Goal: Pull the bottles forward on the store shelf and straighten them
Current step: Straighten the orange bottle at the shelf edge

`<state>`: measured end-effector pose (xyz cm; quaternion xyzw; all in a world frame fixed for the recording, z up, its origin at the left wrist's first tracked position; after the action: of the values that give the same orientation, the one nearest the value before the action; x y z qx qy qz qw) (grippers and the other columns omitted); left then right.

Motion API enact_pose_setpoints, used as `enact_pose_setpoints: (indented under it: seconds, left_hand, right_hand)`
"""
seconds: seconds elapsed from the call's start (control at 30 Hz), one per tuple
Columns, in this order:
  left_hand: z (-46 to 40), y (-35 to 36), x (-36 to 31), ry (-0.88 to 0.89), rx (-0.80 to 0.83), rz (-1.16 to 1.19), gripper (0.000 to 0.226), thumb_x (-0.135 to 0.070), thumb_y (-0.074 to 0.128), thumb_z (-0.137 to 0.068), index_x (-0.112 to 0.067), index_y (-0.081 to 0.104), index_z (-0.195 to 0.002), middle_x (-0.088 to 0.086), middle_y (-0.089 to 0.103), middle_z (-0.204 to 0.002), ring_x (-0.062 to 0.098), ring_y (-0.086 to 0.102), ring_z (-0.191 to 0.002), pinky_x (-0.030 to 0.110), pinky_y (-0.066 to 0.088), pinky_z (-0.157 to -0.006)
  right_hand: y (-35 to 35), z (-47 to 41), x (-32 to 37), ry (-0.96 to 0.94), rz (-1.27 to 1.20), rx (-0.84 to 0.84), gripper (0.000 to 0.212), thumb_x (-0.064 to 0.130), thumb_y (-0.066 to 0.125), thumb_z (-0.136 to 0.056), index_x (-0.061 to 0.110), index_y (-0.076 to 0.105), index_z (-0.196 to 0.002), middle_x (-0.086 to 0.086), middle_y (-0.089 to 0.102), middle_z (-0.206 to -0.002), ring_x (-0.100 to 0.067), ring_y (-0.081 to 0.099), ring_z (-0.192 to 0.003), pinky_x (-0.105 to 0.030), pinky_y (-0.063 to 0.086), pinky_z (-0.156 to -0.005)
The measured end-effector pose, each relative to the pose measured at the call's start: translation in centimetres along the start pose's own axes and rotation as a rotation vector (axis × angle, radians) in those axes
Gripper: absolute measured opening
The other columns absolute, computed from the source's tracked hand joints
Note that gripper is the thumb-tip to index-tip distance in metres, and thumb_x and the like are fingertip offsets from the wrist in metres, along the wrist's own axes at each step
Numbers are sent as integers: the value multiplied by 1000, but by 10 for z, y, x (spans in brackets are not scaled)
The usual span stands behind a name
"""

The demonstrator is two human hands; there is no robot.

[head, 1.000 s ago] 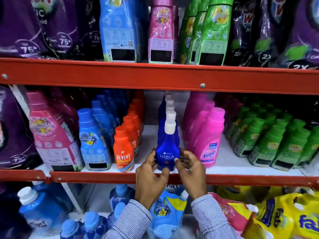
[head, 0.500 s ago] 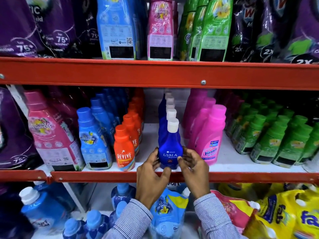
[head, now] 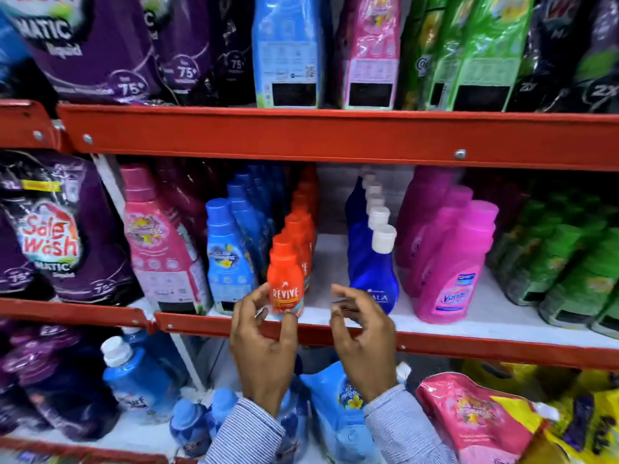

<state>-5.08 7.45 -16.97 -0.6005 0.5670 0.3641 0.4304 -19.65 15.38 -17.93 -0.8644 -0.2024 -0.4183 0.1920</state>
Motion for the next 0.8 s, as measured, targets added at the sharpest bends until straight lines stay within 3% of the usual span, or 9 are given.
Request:
enact_pose_setpoints:
  seconds: [0.1, 0.2, 0.37, 0.8]
  left_hand:
    - [-8, -2, 7, -45, 137, -95, 61, -26, 73, -81, -13, 55, -139, 7, 65, -137, 23, 61, -128, 53, 48, -114]
    - [-13, -2, 10, -10, 237, -190, 62, -14, 73, -88, -10, 51, -146, 7, 63, -144, 20, 59, -134, 47, 46, -117]
    - [-22, -1, 13, -33, 316, -149, 62, -15, 73, -89, -13, 51, -147, 4, 64, -144, 18, 61, -132, 46, 48, -115]
    - [-24, 6, 22, -17, 352, -87, 66, -22, 77, -87, -20, 51, -147, -5, 68, -137, 9, 64, -125, 44, 52, -112]
  right_hand:
    - [33, -5, 0, 41, 32, 175, 35, 14, 66, -89, 34, 63, -117, 20, 70, -107, -4, 71, -97, -23, 55, -90]
    - [50, -14, -8, 104, 86, 218, 31, 16, 67, -90, 16, 66, -121, 0, 75, -111, -14, 72, -102, -39, 56, -95]
    - [55, -21, -13, 135, 125, 200, 30, 16, 73, -86, 16, 70, -115, -1, 79, -102, -6, 73, -90, -25, 57, -88]
    - [50, -19, -17, 170, 103, 154, 25, 14, 71, -88, 18, 68, -112, 0, 77, -103, -5, 73, -91, -29, 59, -88]
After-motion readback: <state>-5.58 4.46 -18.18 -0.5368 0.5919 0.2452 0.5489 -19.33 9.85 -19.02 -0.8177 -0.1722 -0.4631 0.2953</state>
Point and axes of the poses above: each hand's wrist, its own z-axis away from the middle knuckle, its own y-axis out of the palm, x = y × z, the point moved 4 cm from there along -z, towards the middle knuckle
